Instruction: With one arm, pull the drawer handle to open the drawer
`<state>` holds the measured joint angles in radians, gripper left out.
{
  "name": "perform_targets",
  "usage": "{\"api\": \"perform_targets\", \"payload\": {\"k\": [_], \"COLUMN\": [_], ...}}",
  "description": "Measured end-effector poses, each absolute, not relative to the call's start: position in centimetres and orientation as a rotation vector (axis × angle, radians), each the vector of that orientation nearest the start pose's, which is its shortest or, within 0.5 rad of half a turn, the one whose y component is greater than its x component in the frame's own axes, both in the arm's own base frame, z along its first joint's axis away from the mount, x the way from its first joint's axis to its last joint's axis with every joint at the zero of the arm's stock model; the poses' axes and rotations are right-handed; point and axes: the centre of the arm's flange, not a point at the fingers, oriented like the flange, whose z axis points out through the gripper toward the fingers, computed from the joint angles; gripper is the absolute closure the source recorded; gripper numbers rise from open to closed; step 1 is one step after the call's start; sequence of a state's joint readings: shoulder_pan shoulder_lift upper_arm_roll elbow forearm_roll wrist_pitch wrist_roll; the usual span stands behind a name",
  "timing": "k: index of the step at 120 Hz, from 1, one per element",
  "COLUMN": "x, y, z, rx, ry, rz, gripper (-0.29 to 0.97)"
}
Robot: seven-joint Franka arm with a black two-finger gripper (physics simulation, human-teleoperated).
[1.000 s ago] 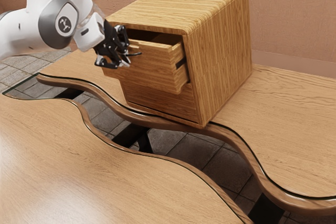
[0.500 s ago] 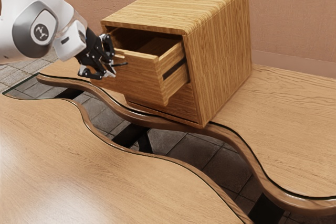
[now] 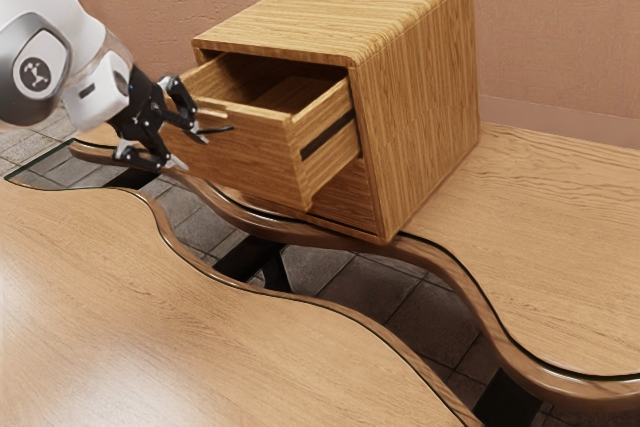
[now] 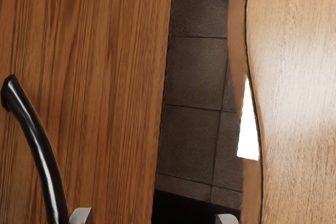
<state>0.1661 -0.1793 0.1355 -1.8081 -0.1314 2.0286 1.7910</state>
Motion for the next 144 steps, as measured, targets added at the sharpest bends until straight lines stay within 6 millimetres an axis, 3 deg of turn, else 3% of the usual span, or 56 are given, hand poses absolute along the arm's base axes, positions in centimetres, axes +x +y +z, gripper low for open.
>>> {"api": "perform_targets", "payload": {"k": [10,30,70,76,86,93,98,113,121,128,136,144], "x": [50.7,49.8,47.9,47.6,47.2,47.1,47.5,47.8,47.6,46.7,45.3,45.5], "y": [16.0,16.1,15.9,15.9,15.7,15.6,14.0,12.0,11.4,9.1,4.5,-3.5], "z": [65.5,66.0,65.4,65.4,65.5,65.8,66.1,68.4,70.3,73.3,77.2,76.4], "rx": [-2.129,-2.136,-2.162,-2.167,-2.169,-2.166,-2.132,-2.052,-2.01,-1.933,-1.834,-1.806], "ry": [1.881,1.88,1.886,1.886,1.889,1.889,1.927,1.952,1.941,1.944,1.957,2.04], "rz": [-0.475,-0.479,-0.482,-0.483,-0.487,-0.493,-0.497,-0.517,-0.539,-0.581,-0.672,-0.612], "gripper": [0.5,0.69,0.46,0.34,0.26,0.3,0.36,0.23,0.17,0.12,0.09,0.06]}}
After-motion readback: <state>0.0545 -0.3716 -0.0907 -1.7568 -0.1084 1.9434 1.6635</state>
